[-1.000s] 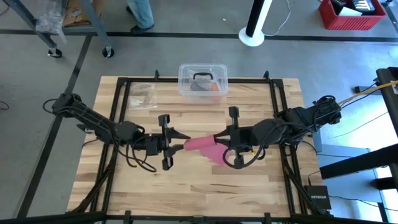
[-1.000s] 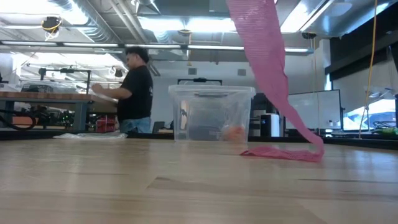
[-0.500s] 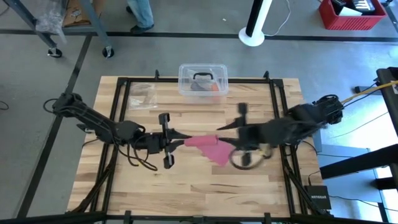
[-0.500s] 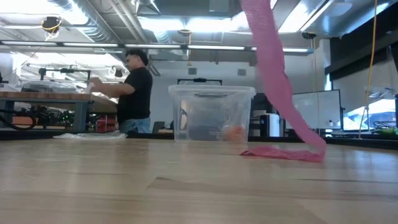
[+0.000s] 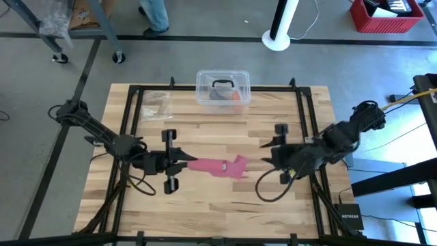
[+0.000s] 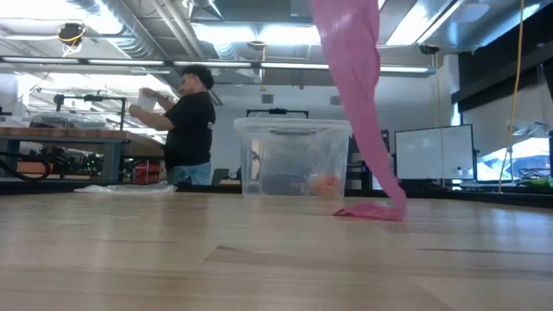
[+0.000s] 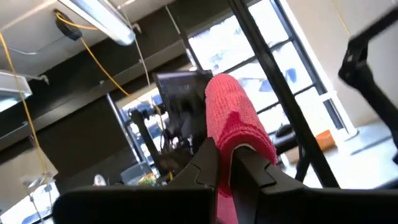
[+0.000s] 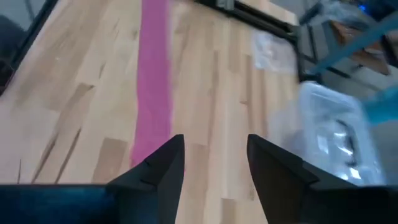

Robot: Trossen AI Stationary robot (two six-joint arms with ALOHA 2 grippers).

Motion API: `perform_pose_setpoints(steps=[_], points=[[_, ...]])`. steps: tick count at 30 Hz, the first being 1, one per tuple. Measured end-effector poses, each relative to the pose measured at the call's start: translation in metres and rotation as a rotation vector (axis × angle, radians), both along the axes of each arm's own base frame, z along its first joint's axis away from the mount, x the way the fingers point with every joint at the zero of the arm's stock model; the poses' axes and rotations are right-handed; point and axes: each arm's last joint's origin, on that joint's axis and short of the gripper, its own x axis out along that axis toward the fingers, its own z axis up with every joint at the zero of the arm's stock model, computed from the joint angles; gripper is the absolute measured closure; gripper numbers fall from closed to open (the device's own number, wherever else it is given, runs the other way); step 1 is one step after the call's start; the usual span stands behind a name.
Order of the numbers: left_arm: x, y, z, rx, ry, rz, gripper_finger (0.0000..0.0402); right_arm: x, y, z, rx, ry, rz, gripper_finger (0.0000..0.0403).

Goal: Roll bandage
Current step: Roll the pink bandage

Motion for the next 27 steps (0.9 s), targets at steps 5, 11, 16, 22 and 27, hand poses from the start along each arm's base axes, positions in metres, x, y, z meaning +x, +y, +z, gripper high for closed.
perform_pose_setpoints(steps=[5, 11, 16, 22, 27], points=[[-0.002, -0.003, 0.001, 0.019, -0.002, -0.005, 0.0392, 0.001, -0.001, -0.065, 0.000, -0.076, -0.003, 0.0224], [-0.003, -0.003, 0.001, 0.020, -0.002, -0.004, 0.0387, 0.012, -0.014, -0.136, 0.062, -0.116, 0.007, 0.0192], [-0.002, -0.002, 0.001, 0.023, -0.003, -0.003, 0.0390, 0.025, -0.027, -0.169, 0.178, -0.156, 0.064, 0.0164], [-0.002, -0.002, 0.001, 0.023, -0.003, -0.002, 0.0386, 0.039, -0.028, -0.185, 0.298, -0.210, 0.195, 0.0163], [-0.002, -0.002, 0.001, 0.022, -0.002, -0.003, 0.0386, 0.050, -0.021, -0.198, 0.328, -0.207, 0.237, 0.0189]])
